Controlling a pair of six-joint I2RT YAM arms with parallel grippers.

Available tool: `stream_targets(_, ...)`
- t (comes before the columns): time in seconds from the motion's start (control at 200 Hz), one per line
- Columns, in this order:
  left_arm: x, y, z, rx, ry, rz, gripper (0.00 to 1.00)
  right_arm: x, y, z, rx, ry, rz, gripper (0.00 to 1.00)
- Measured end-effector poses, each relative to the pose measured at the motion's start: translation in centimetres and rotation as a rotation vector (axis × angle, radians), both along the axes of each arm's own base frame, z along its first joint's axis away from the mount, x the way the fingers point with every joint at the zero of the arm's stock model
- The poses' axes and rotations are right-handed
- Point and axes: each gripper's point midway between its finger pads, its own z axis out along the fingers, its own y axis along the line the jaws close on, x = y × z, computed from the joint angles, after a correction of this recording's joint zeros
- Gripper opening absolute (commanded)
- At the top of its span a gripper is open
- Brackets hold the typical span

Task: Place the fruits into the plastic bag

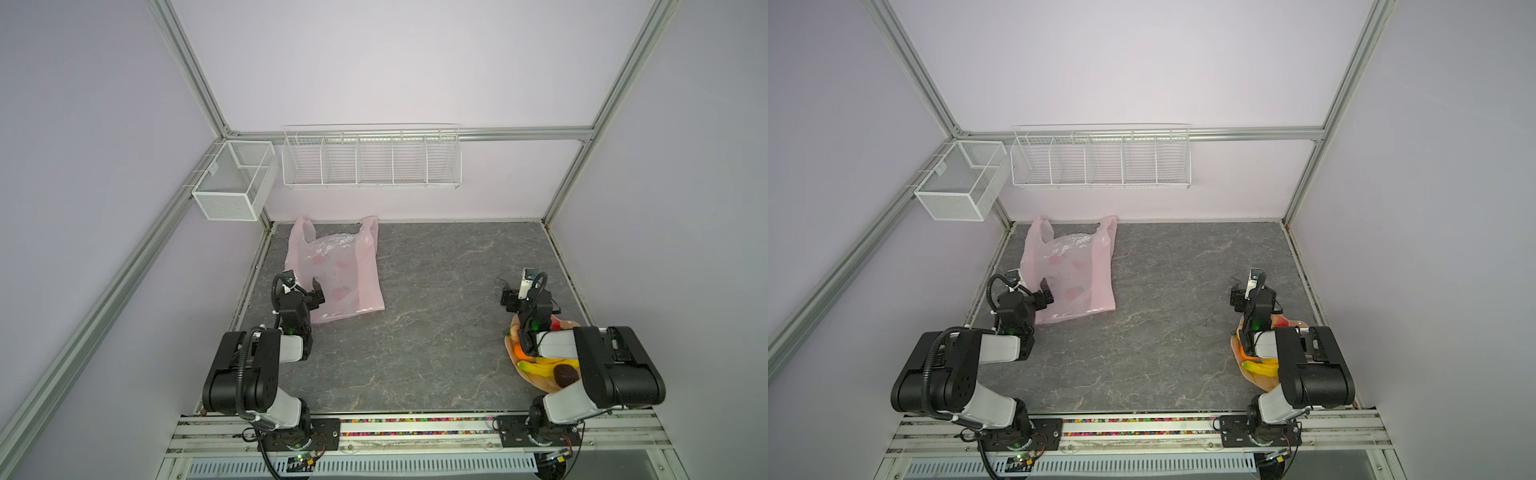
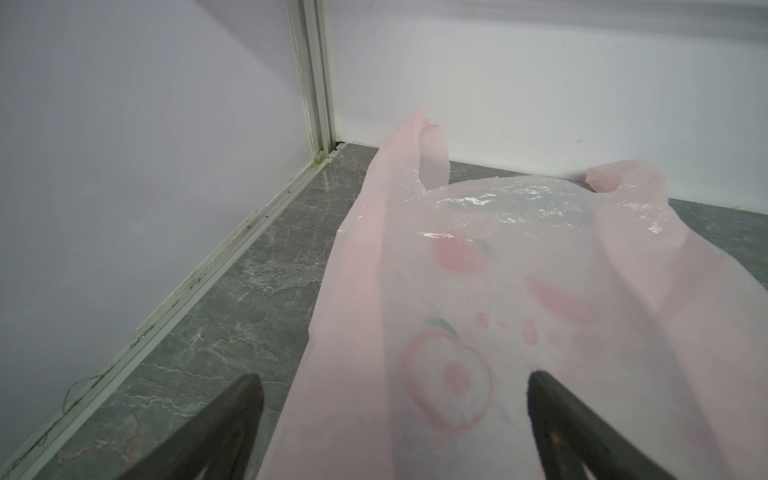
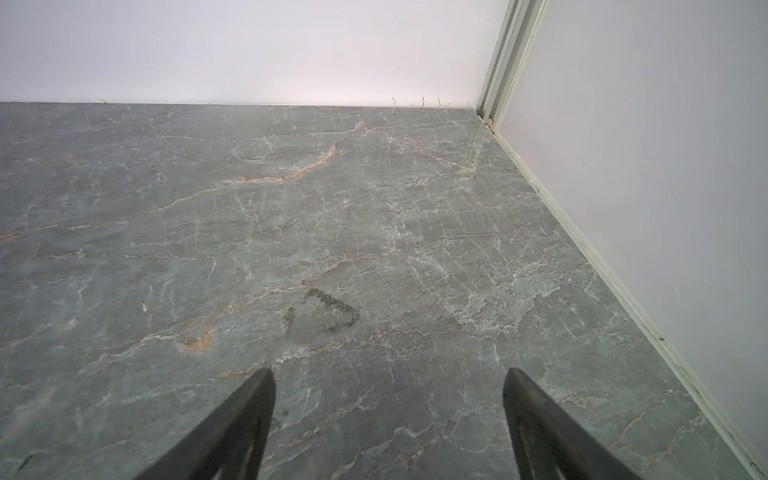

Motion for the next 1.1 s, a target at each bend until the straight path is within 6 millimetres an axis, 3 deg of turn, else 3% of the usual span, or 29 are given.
stream_targets(0.225, -1.4, -0.5, 5.8, -0.005, -0.11, -0.019, 0.99, -0.1, 0.4, 5.3, -0.005, -0.059, -0.001, 0.88)
stream_targets(0.395, -3.3, -1.6, 8.6, -0.073, -0.147, -0.045, 0.99, -1.8, 1.3, 8.8, 0.027, -0.082, 0.004, 0.88)
stream_targets(0.6, -5.3, -5.1, 9.1, -0.184, -0.079, -0.14, 0.99, -5.5, 2.2, 11.1, 0.111, -0.06, 0.014, 0.88)
stream_targets(0.765, -6.3, -6.4, 8.6, -0.286, 0.015, -0.178, 0.99, -8.4, 2.2, 12.1, 0.173, -0.015, -0.001, 0.88)
stream_targets(1.1, -7.3, -9.8, 9.4, -0.451, 0.19, -0.27, 0.99, -12.8, 3.9, 11.7, 0.321, 0.16, 0.045, 0.88)
